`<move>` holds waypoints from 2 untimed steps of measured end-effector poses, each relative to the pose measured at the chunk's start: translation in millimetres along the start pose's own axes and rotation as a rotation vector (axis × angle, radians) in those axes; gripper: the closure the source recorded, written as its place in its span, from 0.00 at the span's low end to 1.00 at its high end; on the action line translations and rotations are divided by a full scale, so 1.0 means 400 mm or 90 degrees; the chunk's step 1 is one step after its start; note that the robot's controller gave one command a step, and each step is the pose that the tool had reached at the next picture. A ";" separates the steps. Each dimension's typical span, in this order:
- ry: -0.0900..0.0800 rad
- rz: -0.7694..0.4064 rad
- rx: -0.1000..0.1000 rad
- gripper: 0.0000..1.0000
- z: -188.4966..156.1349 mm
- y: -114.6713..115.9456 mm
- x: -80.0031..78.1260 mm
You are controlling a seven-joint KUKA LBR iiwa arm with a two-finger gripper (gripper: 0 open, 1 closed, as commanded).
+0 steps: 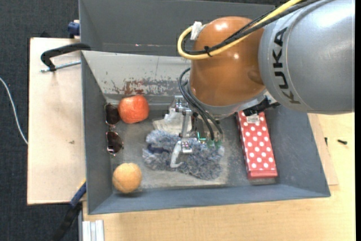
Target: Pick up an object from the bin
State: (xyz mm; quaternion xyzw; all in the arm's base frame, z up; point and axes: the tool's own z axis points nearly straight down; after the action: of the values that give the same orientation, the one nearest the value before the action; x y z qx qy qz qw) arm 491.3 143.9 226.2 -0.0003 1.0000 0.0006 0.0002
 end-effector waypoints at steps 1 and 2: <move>0.001 -0.001 0.000 1.00 0.357 -0.013 -0.002; 0.001 0.000 0.000 1.00 0.357 -0.013 -0.002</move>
Offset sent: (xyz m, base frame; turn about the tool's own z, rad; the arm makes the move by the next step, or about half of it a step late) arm 0.0000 0.0000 0.0000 0.0000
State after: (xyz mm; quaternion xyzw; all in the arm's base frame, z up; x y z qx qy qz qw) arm 492.0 138.9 83.5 -0.0007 1.0000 0.0006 -0.0010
